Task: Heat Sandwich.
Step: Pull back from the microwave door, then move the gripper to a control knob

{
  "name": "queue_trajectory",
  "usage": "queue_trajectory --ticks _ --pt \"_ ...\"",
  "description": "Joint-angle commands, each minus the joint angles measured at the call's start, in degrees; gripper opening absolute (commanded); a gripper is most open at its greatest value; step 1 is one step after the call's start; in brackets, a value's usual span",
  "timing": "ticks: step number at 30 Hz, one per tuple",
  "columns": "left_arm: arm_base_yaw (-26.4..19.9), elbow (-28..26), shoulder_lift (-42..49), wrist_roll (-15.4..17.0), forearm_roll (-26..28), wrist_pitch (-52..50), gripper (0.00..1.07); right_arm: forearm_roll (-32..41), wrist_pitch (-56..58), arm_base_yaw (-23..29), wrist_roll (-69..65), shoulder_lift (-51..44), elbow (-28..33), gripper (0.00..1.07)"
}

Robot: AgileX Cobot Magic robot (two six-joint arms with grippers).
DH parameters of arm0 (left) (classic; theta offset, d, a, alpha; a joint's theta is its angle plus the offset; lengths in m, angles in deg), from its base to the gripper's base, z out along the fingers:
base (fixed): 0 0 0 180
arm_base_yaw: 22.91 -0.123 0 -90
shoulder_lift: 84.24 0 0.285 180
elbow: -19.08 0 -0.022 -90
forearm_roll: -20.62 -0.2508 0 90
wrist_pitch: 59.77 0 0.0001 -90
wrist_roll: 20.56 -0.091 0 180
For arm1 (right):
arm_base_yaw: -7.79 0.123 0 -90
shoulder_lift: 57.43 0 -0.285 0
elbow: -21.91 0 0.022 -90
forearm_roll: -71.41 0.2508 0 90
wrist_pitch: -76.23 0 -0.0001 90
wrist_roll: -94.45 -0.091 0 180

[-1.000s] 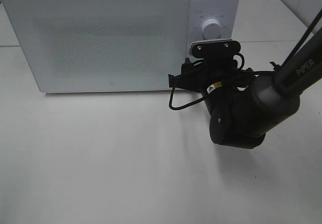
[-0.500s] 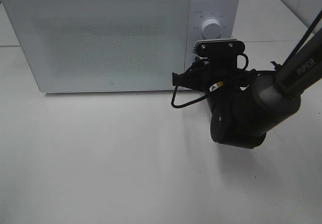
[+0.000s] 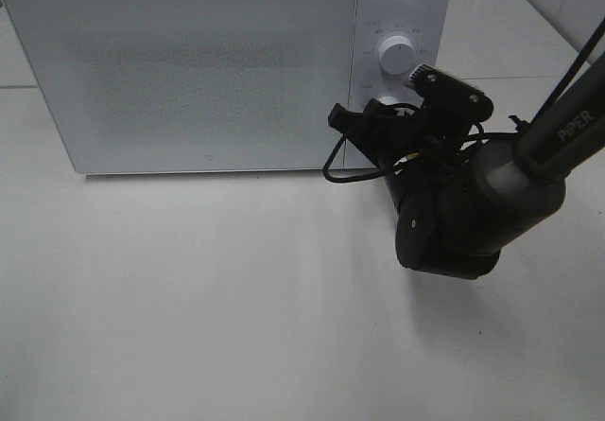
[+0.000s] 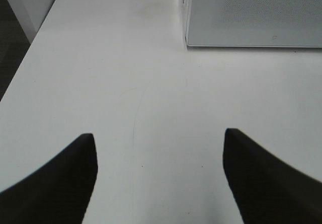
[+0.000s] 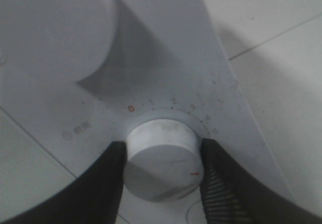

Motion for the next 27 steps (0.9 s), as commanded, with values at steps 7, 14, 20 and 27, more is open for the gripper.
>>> queue_trajectory --ticks 7,14,20,27 --pt "-0.17 0.06 1.03 0.52 0.29 -0.74 0.68 -0.86 -9.74 0.0 -30.31 -0.17 -0.8 0.0" --pt "-0.17 0.06 1.03 0.52 0.29 -0.74 0.68 -0.92 -9.74 0.0 -48.64 -0.17 -0.8 0.0" --pt "-0.17 0.06 1.03 0.52 0.29 -0.74 0.68 -0.92 -9.74 0.0 -61.13 -0.17 -0.8 0.0" --pt "-0.17 0.06 1.03 0.52 0.29 -0.74 0.68 -0.92 -9.74 0.0 -60.96 -0.17 -0.8 0.0"
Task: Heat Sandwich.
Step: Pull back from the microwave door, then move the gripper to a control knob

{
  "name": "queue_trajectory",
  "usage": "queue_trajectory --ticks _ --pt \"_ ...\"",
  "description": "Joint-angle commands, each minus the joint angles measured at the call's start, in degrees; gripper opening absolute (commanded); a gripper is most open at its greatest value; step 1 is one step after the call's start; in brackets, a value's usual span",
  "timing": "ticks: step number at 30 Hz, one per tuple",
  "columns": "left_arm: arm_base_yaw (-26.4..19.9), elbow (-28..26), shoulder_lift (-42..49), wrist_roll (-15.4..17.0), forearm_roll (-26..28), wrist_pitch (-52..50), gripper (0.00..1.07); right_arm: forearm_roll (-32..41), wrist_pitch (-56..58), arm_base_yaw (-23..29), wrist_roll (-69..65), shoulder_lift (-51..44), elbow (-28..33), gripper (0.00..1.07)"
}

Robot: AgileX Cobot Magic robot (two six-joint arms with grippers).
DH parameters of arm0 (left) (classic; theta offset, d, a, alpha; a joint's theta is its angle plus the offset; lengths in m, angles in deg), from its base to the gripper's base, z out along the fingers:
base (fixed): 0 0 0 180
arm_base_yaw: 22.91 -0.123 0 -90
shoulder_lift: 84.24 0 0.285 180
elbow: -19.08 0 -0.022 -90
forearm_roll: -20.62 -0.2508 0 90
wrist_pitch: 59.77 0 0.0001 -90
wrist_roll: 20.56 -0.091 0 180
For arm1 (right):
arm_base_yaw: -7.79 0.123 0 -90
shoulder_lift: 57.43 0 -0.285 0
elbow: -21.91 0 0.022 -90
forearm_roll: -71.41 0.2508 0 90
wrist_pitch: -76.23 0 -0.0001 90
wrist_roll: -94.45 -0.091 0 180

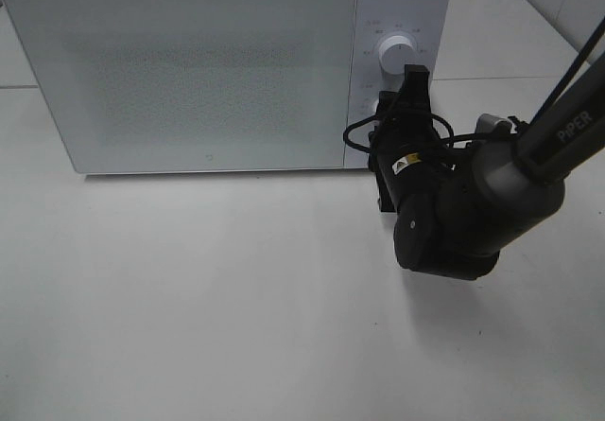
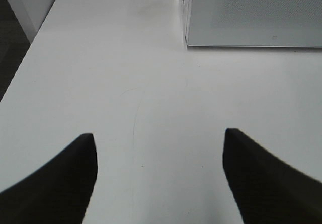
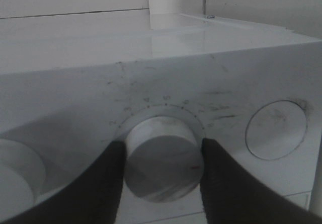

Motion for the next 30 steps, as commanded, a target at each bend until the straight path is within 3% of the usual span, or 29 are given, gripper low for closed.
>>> queue_trajectory --ticks 1,11,13,19,20,24,28,30 --pt "-0.17 0.06 1.03 0.52 0.29 -0.74 0.68 -0.97 -9.11 -0.06 1.72 -0.17 -0.8 0.0" --pt "-0.17 0.06 1.03 0.52 0.29 -0.74 0.68 -0.97 -9.11 -0.06 5.79 -0.17 -0.8 0.01" --pt "-0.17 0.06 1.03 0.52 0.29 -0.74 0.68 -0.92 -9.11 -0.06 6.07 -0.17 -0.8 0.06" --pt "-0.17 0.06 1.03 0.52 0.29 -0.74 0.68 -0.97 -9.11 -0.06 6.07 -0.17 -0.8 0.29" --pt "-0.17 0.06 1.03 0.52 0.29 -0.74 0.68 -0.97 -9.11 -0.06 6.07 -0.17 -0.8 0.29" --pt "-0.17 0.06 1.03 0.52 0.29 -0.74 0.68 -2.18 -9.17 -0.06 6.07 -0.34 -0.8 0.66" --pt "-0.17 0.06 1.03 0.52 0.29 -0.74 0.68 -4.47 -9.17 -0.06 6.07 -1.26 -0.63 0.77" --pt "-0.17 0.06 1.03 0.52 0.29 -0.74 0.68 -4.58 -9.17 -0.06 6.25 -1.55 -0.52 0.76"
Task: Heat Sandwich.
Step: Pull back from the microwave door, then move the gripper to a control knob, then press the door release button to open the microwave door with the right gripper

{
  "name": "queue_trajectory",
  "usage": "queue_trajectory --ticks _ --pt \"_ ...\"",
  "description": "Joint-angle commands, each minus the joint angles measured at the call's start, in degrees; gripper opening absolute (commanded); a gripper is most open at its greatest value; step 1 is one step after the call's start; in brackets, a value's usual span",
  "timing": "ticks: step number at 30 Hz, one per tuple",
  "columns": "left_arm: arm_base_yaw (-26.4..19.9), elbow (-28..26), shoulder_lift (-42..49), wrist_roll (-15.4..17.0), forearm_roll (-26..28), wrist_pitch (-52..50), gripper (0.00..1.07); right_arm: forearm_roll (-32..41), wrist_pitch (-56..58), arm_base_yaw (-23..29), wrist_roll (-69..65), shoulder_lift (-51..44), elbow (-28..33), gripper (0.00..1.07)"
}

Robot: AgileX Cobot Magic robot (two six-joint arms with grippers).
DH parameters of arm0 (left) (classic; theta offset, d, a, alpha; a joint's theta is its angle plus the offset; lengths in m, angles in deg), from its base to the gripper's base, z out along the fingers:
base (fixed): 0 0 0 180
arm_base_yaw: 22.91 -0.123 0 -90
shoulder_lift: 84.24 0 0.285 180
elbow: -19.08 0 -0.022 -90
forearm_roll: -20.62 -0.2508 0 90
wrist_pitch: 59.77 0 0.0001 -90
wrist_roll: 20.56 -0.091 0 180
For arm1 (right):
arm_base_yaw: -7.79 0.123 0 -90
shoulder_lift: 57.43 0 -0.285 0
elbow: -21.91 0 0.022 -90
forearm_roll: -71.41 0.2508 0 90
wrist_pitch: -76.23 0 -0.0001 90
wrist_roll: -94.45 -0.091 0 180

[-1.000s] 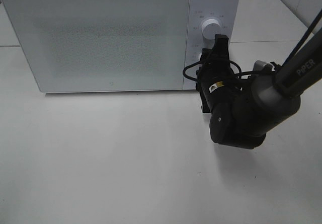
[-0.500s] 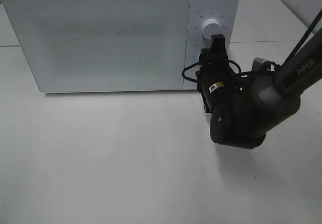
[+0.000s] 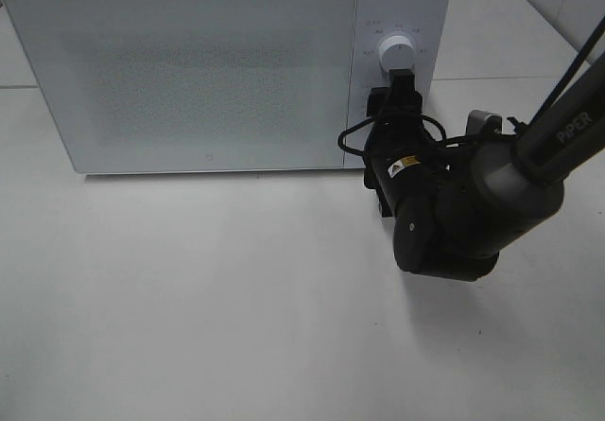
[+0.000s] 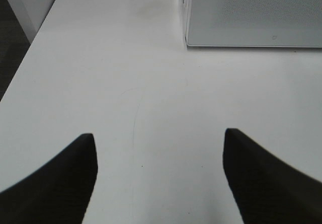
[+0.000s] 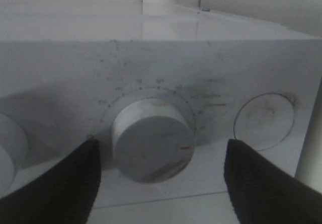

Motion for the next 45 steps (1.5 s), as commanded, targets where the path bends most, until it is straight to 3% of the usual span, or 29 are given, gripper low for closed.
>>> queue_trajectory --ticks 1,9,23,35,45 --pt "-0.17 0.06 1.03 0.52 0.29 -0.74 0.68 -3.15 -10.94 -0.23 1.72 -1.6 -0.63 0.75" --pt "-0.17 0.06 1.03 0.52 0.29 -0.74 0.68 -4.81 -10.89 -0.11 1.95 -3.9 1.38 0.72" --pt "-0.17 0.06 1.03 0.52 0.29 -0.74 0.68 -10.54 -10.89 -0.11 7.45 -12.2 13.69 0.71" --pt "-0.17 0.06 1.03 0.52 0.29 -0.74 0.68 -13.46 -10.03 -0.11 39.3 -25.1 22.52 0.71" --pt "-0.17 0.06 1.03 0.52 0.29 -0.74 0.68 -17.88 9.28 -0.29 71.51 -35.18 23.09 0.7"
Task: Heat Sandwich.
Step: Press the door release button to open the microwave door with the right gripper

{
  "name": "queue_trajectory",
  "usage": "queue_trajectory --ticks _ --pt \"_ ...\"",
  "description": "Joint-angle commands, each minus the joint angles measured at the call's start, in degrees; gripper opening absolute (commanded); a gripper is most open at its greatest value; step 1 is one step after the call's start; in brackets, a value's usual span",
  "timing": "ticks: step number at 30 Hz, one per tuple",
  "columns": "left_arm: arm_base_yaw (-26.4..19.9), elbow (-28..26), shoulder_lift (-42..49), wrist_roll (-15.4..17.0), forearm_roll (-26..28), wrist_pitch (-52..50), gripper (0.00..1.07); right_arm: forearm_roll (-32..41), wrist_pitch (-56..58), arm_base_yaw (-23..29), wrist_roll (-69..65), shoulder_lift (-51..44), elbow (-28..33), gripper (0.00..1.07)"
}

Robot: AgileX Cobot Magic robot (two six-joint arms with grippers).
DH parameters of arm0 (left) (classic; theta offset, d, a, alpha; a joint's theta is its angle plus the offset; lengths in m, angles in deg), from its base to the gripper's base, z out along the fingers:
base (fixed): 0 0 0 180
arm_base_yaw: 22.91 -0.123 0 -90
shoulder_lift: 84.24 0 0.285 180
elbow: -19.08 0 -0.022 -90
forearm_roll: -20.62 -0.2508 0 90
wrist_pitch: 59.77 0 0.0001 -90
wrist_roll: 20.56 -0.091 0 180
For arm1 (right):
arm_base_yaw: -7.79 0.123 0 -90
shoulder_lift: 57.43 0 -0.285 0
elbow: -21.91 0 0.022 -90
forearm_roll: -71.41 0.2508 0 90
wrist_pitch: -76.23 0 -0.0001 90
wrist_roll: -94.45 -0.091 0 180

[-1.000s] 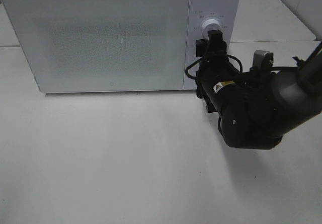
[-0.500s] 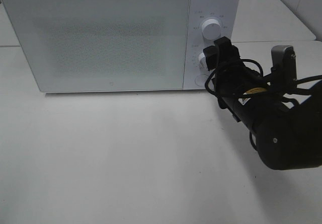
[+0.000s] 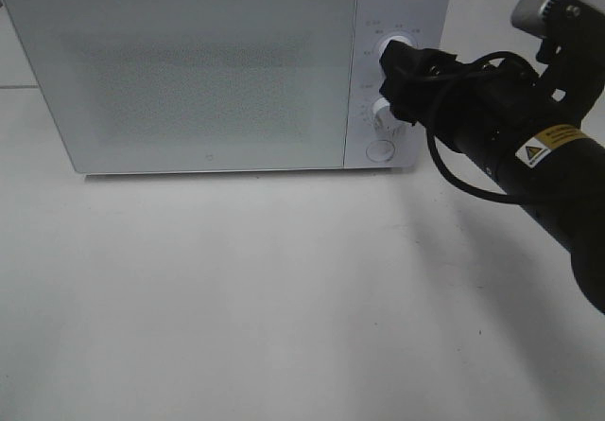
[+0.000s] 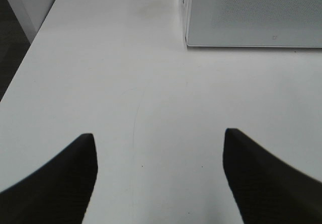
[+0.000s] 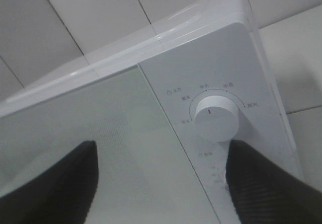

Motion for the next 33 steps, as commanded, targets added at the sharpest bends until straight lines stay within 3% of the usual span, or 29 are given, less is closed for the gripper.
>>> queue_trajectory --ticks 1,4,9,12,13,14,17,18,22,24,26,33 --pt "-0.17 0.06 1.03 0.52 0.29 -0.74 0.68 -0.8 8.08 -0.29 14.09 -2.81 -0.06 0.7" --pt "-0.17 0.06 1.03 0.52 0.29 -0.74 0.68 -0.34 15.87 -0.29 27.9 -4.7 -0.06 0.7" --pt "-0.17 0.06 1.03 0.52 0.29 -0.74 0.68 2.18 20.68 -0.29 36.73 -5.44 -0.29 0.7" --pt "-0.17 0.06 1.03 0.52 0.29 -0.74 0.68 10.6 29.45 -0.29 49.96 -6.07 -2.18 0.7" --pt "-0.17 0.06 1.03 0.52 0.29 -0.74 0.68 16.5 33.75 -0.29 56.49 -6.3 -4.01 0.7" --pt "-0.17 0.06 1.03 0.52 0.29 -0.74 0.68 16.5 33.75 -0.29 56.49 -6.3 -4.01 0.7" --pt "-0.17 0.06 1.03 0.52 0.29 -0.74 0.68 26.47 38.9 -0.29 67.21 -6.88 -6.42 0.7" --pt "-0.17 0.06 1.03 0.52 0.29 -0.74 0.68 26.47 38.9 -0.29 67.21 -6.88 -6.42 0.7" --pt "-0.17 0.06 1.03 0.52 0.29 -0.74 0.68 42.4 41.14 -0.29 84.28 -8.25 -9.22 0.7" --pt "-0.17 0.06 1.03 0.52 0.29 -0.74 0.68 44.58 41.08 -0.29 87.26 -8.42 -9.51 0.7" --pt "-0.17 0.06 1.03 0.52 0.29 -0.74 0.68 51.74 41.14 -0.29 94.42 -9.05 -10.26 0.7" --pt "-0.17 0.06 1.03 0.52 0.29 -0.74 0.68 54.89 41.14 -0.29 97.8 -9.05 -11.92 0.7"
